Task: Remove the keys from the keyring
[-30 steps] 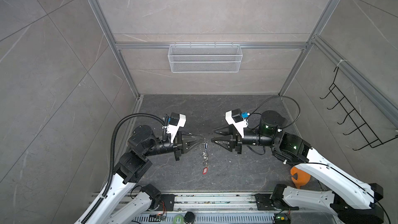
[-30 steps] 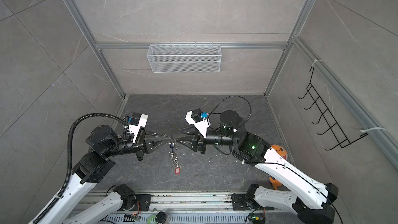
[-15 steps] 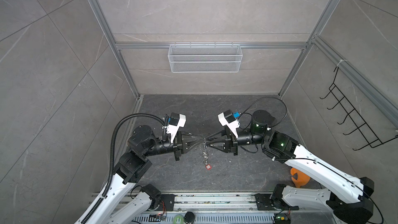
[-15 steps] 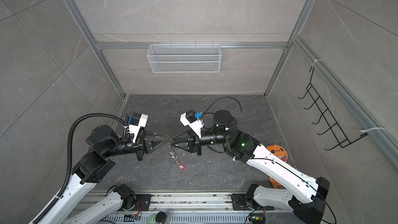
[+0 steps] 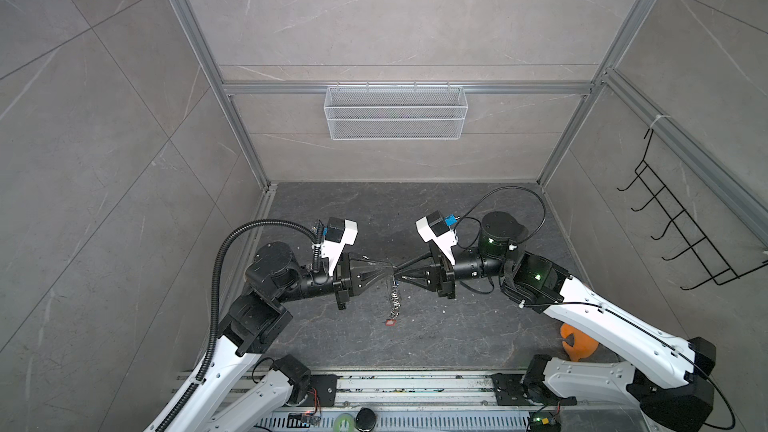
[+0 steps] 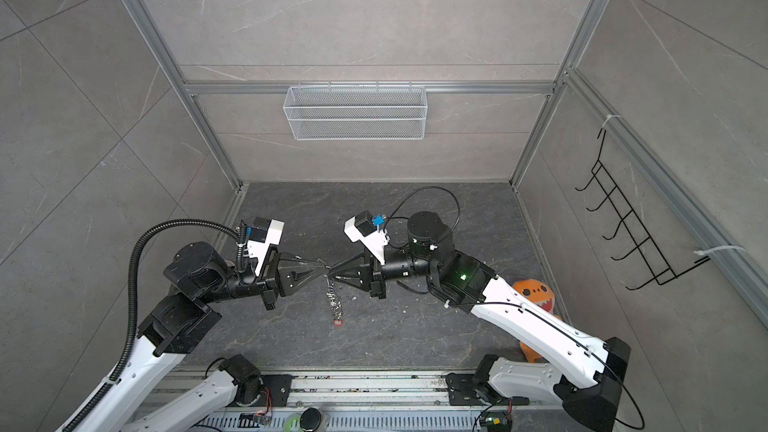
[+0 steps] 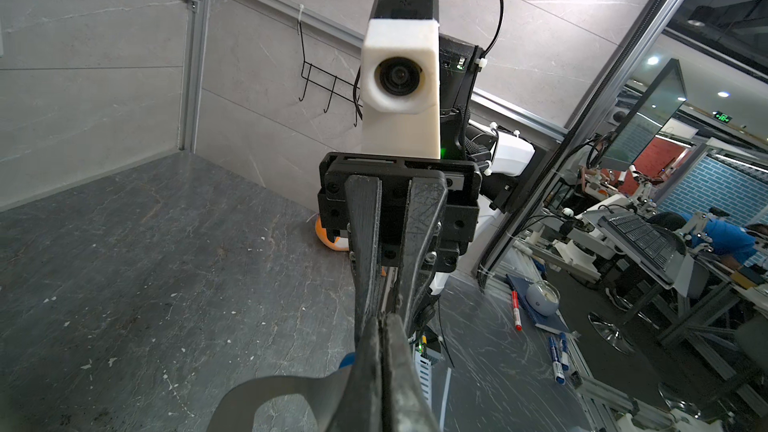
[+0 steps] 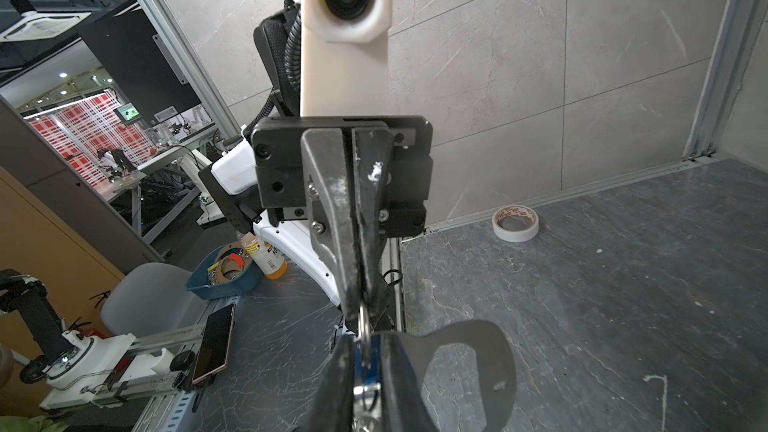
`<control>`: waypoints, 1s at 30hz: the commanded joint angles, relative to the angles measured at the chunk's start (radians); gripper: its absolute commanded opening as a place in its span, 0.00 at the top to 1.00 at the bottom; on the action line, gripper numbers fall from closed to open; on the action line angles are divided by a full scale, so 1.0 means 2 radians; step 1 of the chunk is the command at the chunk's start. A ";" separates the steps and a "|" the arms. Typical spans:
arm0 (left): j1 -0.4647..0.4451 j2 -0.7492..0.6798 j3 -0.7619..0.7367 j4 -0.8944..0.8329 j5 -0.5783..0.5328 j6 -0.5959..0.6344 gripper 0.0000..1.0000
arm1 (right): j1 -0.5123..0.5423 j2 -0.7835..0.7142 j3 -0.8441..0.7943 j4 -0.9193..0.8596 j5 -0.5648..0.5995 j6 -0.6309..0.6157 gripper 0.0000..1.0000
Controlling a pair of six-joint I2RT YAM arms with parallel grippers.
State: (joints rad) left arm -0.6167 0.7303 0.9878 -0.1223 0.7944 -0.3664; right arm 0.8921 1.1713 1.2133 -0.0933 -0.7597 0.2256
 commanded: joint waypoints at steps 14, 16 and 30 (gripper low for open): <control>0.000 0.001 0.052 -0.087 -0.008 0.033 0.73 | -0.040 0.012 0.072 -0.197 -0.008 -0.047 1.00; 0.000 0.020 0.076 -0.134 -0.002 0.047 0.72 | -0.040 0.024 0.099 -0.255 -0.002 -0.072 1.00; 0.000 0.120 0.156 -0.281 0.063 0.092 0.69 | -0.031 0.084 0.207 -0.444 -0.003 -0.150 1.00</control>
State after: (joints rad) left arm -0.6155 0.9684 1.2537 -0.6315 0.8551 -0.2184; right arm 0.8162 1.3312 1.5810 -0.9100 -0.7666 -0.0280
